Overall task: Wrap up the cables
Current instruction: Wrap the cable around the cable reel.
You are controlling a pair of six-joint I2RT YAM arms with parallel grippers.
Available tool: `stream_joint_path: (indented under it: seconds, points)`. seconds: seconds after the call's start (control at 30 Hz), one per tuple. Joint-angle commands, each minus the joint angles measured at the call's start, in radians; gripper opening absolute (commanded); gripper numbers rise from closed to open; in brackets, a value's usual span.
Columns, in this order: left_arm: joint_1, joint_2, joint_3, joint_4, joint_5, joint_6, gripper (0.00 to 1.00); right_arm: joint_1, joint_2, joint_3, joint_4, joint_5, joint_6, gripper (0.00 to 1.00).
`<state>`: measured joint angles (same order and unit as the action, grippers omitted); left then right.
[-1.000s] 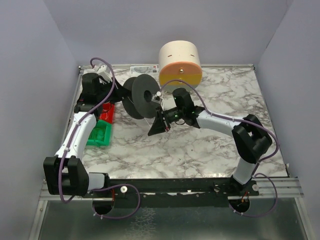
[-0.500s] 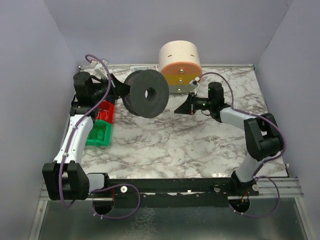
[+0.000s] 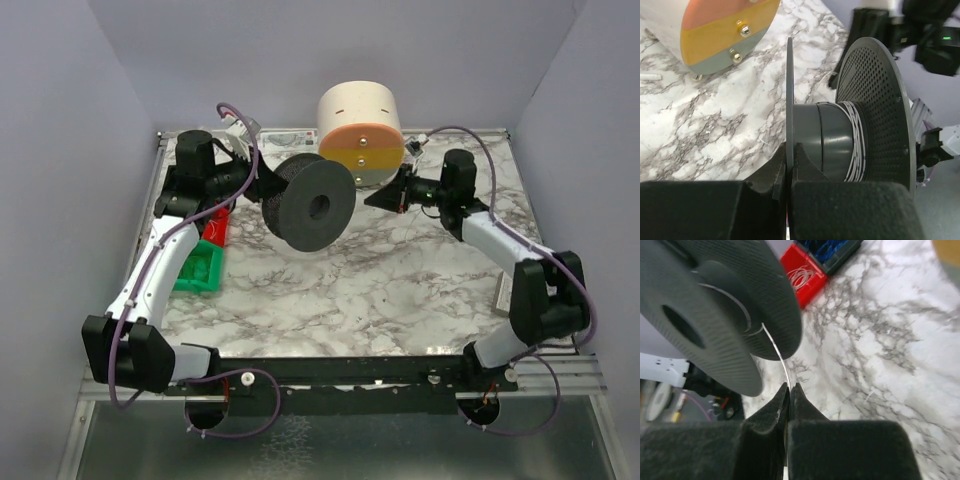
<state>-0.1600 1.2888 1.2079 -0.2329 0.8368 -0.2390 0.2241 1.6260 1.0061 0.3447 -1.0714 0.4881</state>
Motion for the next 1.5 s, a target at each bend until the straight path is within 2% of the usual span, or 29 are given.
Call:
stream_joint_path:
  seconds: [0.0, 0.07, 0.17, 0.37, 0.47, 0.67, 0.83, 1.1, 1.47]
  points:
    - [-0.026, 0.026, 0.068, -0.078, -0.070, 0.097, 0.00, 0.019, -0.224, -0.071, -0.042, 0.324, -0.208, 0.00]
    - [-0.049, 0.032, 0.072, -0.094, -0.094, 0.120, 0.00, 0.025, -0.288, -0.090, -0.025, 0.515, -0.233, 0.00]
    - [-0.077, 0.042, 0.081, -0.123, -0.111, 0.149, 0.00, 0.050, -0.329, -0.054, -0.063, 0.680, -0.294, 0.00]
    - [-0.102, 0.051, 0.087, -0.145, -0.096, 0.167, 0.00, 0.124, -0.310, 0.040, -0.146, 0.887, -0.431, 0.00]
    - [-0.106, 0.056, 0.091, -0.151, -0.093, 0.172, 0.00, 0.145, -0.292, 0.080, -0.167, 0.920, -0.456, 0.01]
    - [-0.142, 0.070, 0.098, -0.195, -0.135, 0.220, 0.00, 0.150, -0.232, 0.237, -0.264, 0.719, -0.370, 0.01]
    - [-0.166, 0.076, 0.100, -0.207, -0.173, 0.234, 0.00, 0.192, -0.184, 0.374, -0.385, 0.615, -0.333, 0.01]
    - [-0.180, 0.086, 0.105, -0.200, -0.266, 0.256, 0.00, 0.300, -0.148, 0.370, -0.426, 0.411, -0.235, 0.00]
    - [-0.179, 0.069, 0.083, -0.136, -0.406, 0.191, 0.00, 0.404, -0.072, 0.380, -0.379, 0.294, -0.140, 0.01]
